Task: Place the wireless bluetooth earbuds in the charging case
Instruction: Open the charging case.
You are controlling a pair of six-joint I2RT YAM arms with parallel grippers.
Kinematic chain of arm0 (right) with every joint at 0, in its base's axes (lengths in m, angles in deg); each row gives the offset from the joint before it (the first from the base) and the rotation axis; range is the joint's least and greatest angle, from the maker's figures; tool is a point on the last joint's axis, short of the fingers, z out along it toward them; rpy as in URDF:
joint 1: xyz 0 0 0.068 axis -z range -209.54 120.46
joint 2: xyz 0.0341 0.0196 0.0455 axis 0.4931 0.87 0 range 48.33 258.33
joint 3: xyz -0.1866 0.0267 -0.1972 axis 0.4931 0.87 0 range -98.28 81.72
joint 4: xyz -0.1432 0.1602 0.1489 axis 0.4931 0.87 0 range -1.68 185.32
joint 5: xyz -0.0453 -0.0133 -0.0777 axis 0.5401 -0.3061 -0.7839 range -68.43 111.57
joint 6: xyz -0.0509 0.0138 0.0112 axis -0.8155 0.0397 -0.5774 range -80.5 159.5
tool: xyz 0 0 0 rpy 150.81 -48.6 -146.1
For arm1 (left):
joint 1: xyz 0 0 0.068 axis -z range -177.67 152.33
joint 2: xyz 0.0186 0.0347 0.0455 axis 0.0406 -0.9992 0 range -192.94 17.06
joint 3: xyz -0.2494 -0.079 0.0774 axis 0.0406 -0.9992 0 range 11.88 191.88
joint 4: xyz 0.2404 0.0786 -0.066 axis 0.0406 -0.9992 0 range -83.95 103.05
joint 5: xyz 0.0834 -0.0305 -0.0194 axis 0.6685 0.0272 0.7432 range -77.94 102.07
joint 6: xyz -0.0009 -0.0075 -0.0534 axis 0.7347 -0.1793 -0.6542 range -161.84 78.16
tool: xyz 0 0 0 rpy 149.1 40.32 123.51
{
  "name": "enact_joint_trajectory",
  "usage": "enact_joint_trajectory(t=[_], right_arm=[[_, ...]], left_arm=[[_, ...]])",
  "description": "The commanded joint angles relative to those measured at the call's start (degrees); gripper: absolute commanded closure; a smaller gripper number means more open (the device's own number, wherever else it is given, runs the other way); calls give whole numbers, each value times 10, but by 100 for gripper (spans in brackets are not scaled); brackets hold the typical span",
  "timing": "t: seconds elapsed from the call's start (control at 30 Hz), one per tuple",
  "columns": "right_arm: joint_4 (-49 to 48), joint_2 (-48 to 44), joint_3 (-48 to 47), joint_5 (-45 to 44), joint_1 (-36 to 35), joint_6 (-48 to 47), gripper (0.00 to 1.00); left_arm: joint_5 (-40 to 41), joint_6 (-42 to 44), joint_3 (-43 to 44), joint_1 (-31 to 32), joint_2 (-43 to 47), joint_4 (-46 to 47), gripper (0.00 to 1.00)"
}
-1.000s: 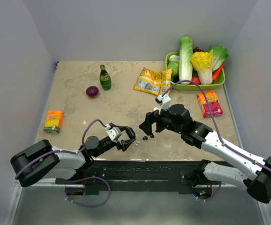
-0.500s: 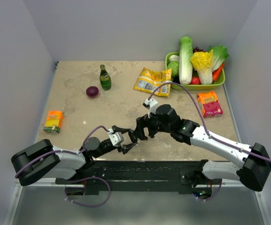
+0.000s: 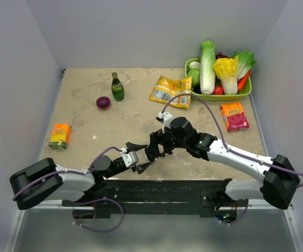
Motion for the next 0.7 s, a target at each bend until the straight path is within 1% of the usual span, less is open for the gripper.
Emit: enact_joint_trajectory(t=[0.0,0.67], right_arm=[[-10,-8,-11,-5,-3,6,11],[9,-46,1,-61,-3,16,12]], left_arm=[[6,23,-16,8,16,227,100],[40,35,-24,18,43,206,100]])
